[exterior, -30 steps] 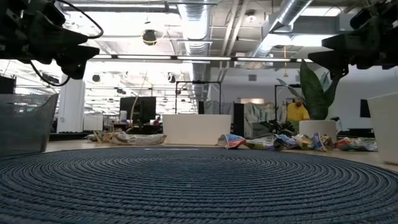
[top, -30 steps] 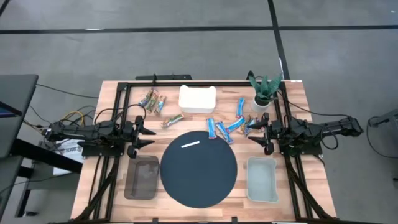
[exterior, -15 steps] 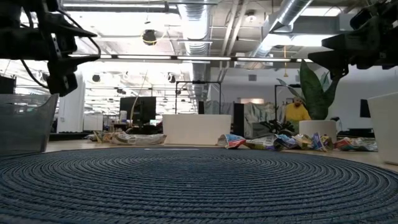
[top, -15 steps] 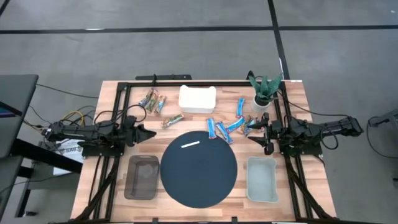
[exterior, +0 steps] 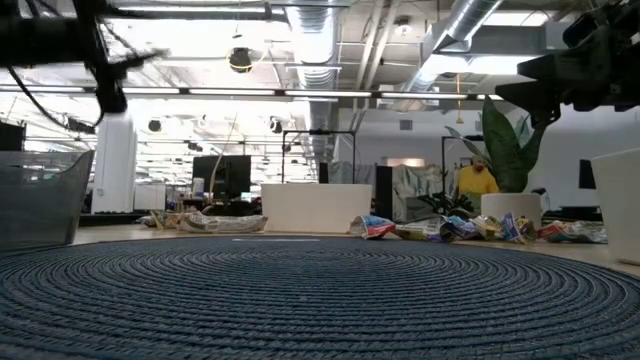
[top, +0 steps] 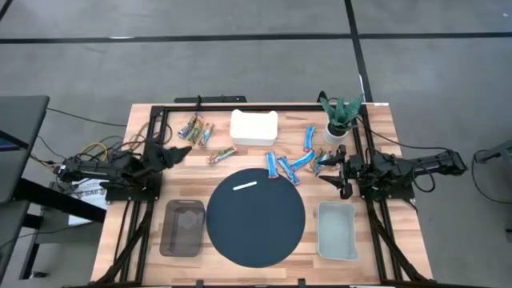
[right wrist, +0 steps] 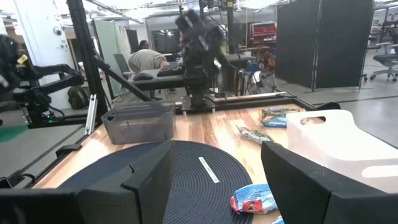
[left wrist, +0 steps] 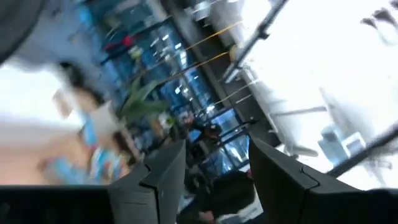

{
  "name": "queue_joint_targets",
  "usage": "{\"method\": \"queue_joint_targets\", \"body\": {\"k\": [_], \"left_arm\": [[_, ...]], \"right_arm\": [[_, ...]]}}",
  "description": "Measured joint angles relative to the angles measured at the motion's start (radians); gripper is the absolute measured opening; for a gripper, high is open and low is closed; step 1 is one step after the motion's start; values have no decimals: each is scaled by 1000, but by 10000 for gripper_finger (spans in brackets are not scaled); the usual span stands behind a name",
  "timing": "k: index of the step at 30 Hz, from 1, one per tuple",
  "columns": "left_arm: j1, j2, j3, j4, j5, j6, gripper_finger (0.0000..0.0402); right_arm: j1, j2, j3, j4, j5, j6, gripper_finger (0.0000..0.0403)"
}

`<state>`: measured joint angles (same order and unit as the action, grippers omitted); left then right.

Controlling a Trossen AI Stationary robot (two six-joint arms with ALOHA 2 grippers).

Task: Pick and place Granola Bars by type
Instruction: Put the yellow granola bar into the white bin

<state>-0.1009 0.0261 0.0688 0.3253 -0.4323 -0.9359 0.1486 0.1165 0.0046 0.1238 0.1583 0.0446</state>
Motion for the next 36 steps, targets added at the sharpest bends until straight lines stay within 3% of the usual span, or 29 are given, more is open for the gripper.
{"method": "queue_joint_targets", "body": {"k": [4,8,12,17,24,36], "left_arm": [[0,70,146,-51,-28,142,169],[0,226,354,-374,-80,190,169],[2,420,541,-661,-186,170,169],[31,573,688,-742,-228,187,169],[92,649,750,-727,-134,213,169],[167,664,751,-720,-27,193,169]], "right_arm": [[0,0,0,4,0,9,232],[0,0,0,98,6,166,232],[-4,0,0,256,85,287,232],[-19,1,28,367,162,349,232],[-27,0,35,515,172,427,232],[-27,0,36,610,364,541,232]]}}
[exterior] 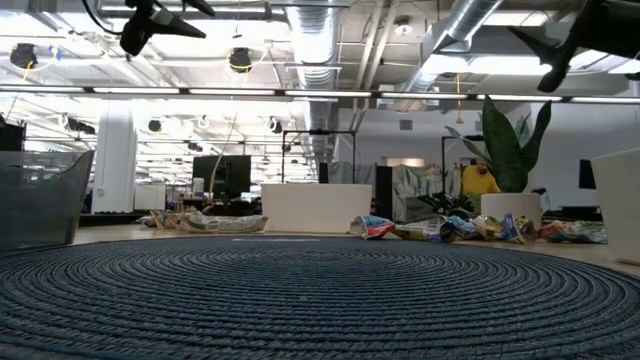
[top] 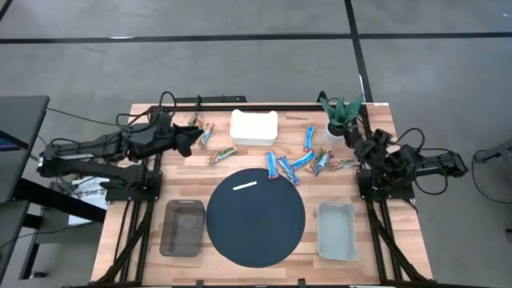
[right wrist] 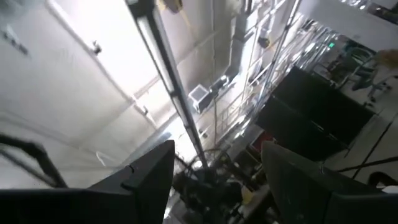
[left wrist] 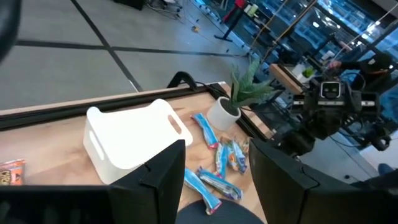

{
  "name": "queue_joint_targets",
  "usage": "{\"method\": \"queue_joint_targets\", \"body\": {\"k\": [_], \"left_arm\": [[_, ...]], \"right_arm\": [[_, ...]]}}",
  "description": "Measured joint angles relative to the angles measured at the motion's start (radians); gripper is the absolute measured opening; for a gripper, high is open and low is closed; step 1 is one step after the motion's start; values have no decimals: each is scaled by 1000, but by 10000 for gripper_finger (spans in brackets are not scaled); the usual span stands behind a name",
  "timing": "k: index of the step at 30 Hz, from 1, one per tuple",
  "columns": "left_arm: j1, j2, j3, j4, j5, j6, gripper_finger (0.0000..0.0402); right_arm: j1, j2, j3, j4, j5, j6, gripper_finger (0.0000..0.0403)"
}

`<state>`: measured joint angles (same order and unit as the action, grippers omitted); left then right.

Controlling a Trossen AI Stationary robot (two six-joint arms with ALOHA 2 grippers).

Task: Pick and place Granola Bars by type
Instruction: Put the yellow granola bar into the white bin

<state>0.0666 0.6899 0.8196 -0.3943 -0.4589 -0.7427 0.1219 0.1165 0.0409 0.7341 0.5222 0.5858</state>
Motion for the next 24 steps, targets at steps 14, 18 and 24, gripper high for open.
{"method": "queue_joint_targets", "body": {"k": [14,18,24], "left_arm": [[64,0,0,-1,59,27,169],[77,0,0,-8,90,32,169],[91,3,0,-55,97,51,169]], "right_arm": [[0,0,3,92,-73,-52,232],[0,24,72,8,-74,-113,232],[0,273,456,-556,-71,-247,232]]}}
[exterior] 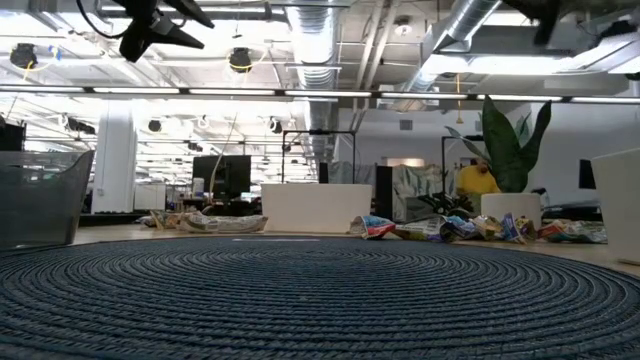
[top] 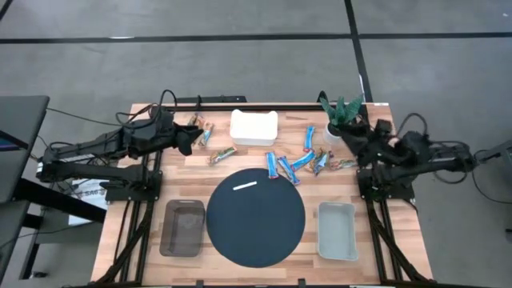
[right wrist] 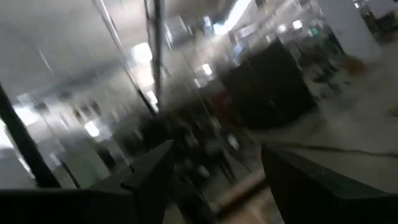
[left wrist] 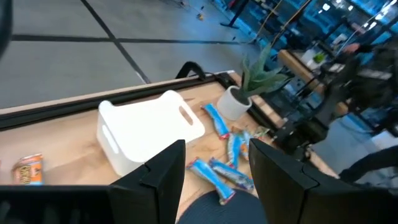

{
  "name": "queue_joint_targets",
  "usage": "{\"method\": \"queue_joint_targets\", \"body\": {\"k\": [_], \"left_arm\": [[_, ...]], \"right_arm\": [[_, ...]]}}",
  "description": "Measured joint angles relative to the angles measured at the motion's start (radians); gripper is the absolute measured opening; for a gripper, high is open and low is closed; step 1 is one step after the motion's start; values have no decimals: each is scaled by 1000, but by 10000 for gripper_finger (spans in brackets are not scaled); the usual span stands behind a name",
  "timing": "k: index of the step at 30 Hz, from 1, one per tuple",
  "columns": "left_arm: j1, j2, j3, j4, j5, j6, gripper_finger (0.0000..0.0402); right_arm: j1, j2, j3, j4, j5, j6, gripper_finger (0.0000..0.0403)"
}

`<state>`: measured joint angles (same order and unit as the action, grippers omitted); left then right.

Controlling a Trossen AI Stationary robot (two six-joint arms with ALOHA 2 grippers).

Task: Pick and place Granola Bars by type
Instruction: Put the yellow granola bar into the white bin

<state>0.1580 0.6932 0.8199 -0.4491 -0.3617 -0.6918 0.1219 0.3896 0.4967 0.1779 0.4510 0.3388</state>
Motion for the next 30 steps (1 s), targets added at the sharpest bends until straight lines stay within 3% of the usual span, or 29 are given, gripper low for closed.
{"method": "queue_joint_targets", "body": {"k": [6,11,16,19,30], "left_arm": [[23,85,1,-96,46,1,169],[54,245,1,-155,208,51,169],[67,417,1,-211,306,97,169],[67,507,1,-232,313,141,169],[66,767,0,-239,169,308,169]], "right_arm": [[0,343,368,-499,82,-61,232],[0,536,548,-749,103,-59,232],[0,664,609,-932,84,23,232],[0,714,608,-1018,62,79,232],[-12,836,608,-1114,45,116,232]]}}
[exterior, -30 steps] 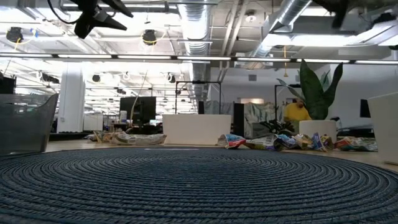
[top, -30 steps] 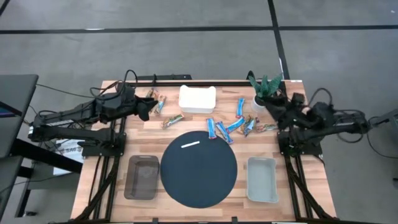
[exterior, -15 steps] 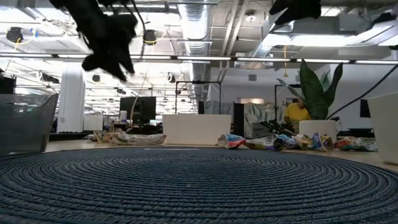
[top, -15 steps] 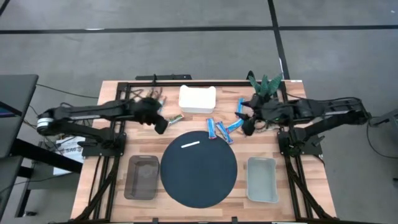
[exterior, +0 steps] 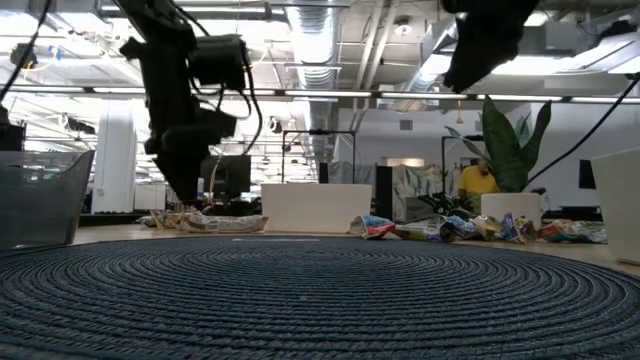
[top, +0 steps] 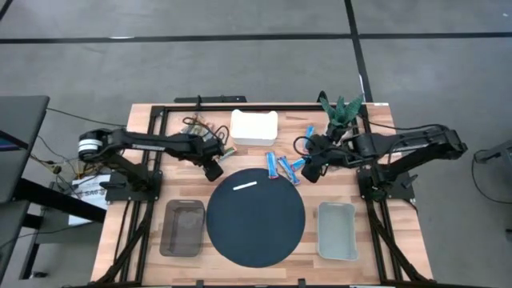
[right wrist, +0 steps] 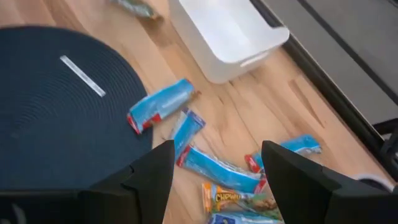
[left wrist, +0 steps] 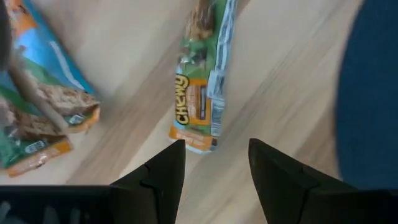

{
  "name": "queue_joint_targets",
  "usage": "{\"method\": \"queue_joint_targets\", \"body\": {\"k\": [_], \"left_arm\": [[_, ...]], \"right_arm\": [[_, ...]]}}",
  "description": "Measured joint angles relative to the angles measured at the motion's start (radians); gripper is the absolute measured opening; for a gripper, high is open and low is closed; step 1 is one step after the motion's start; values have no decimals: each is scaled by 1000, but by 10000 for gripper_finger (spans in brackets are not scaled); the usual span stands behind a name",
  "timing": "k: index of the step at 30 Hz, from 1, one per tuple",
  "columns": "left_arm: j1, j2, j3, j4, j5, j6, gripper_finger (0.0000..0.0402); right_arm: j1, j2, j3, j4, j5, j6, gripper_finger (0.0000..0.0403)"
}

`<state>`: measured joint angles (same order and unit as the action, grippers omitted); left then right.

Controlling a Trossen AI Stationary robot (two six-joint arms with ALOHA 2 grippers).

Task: Pick and place Granola Bars by type
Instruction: Put the yellow granola bar into the white bin

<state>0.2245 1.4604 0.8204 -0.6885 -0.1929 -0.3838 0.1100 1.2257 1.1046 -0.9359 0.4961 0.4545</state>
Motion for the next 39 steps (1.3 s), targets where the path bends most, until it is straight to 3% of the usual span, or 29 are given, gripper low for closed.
{"method": "queue_joint_targets", "body": {"k": [4,7,12,19,29,35,39], "left_arm": [[0,61,0,39,-29,35,169],[2,89,0,89,-40,59,169],[9,97,0,160,-38,82,169],[43,97,-5,174,-14,150,169],[97,101,-6,158,22,243,169],[99,171,-4,168,95,227,168],[98,176,-1,176,102,199,142]], "right_arm": [[-19,37,0,9,-1,-7,232],[-21,40,0,67,-23,-102,232],[-38,6,0,205,-147,-199,232],[-87,-33,0,245,-251,-224,232],[-100,-36,0,289,-262,-228,232],[-100,-36,0,301,-262,-227,232],[-100,-36,0,327,-262,-227,232]]}}
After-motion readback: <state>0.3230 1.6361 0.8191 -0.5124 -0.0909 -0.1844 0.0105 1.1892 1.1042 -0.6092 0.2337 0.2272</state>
